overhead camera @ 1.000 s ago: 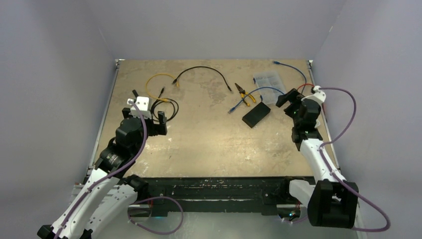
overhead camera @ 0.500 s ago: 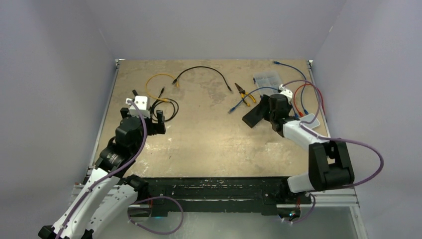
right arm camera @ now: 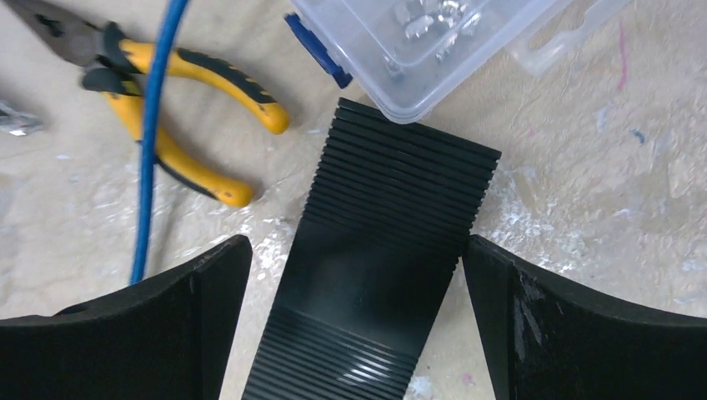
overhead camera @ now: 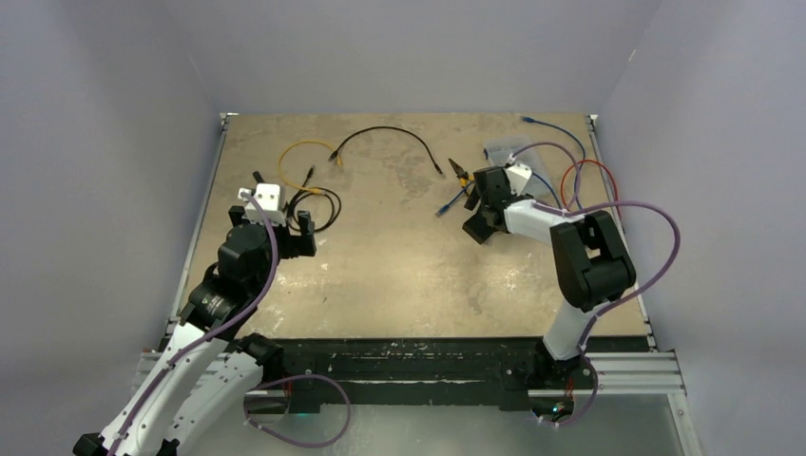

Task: Insert the plug into the switch port
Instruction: Move the switch port to the center of the board.

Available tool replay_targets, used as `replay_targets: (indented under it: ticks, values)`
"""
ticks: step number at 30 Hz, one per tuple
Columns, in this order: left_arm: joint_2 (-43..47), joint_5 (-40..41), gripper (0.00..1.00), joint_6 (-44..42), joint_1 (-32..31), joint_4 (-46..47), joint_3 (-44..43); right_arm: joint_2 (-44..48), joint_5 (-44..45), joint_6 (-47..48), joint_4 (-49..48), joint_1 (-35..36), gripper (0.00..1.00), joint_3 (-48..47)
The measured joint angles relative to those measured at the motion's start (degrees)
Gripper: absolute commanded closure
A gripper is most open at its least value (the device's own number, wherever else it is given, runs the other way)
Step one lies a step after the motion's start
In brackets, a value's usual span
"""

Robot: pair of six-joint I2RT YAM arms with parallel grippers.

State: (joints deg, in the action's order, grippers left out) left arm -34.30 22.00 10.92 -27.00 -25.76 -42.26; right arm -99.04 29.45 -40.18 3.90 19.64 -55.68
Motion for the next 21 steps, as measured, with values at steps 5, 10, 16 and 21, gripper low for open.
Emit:
replay_targets:
  ticks: [5, 10, 16, 21]
  values:
    - [0.5, -0.8, 0.04, 0.0, 0.0, 0.0, 0.0, -4.8, 3.7, -2.5, 3.8, 1.6, 0.18, -2.3]
    - [0.6, -1.2, 0.04, 0.0, 0.0, 0.0, 0.0, -2.7, 3.8, -2.5, 5.3, 3.2, 0.47, -0.3]
    - [0.6, -1.5, 0.04, 0.0, 0.0, 0.0, 0.0, 5.4, -2.1, 3.2, 5.4, 7.4, 0.65, 7.9]
    - [0.5, -1.7, 0.04, 0.0, 0.0, 0.0, 0.0, 11.5, -13.1, 13.8, 3.0, 12.0, 0.69, 12.2]
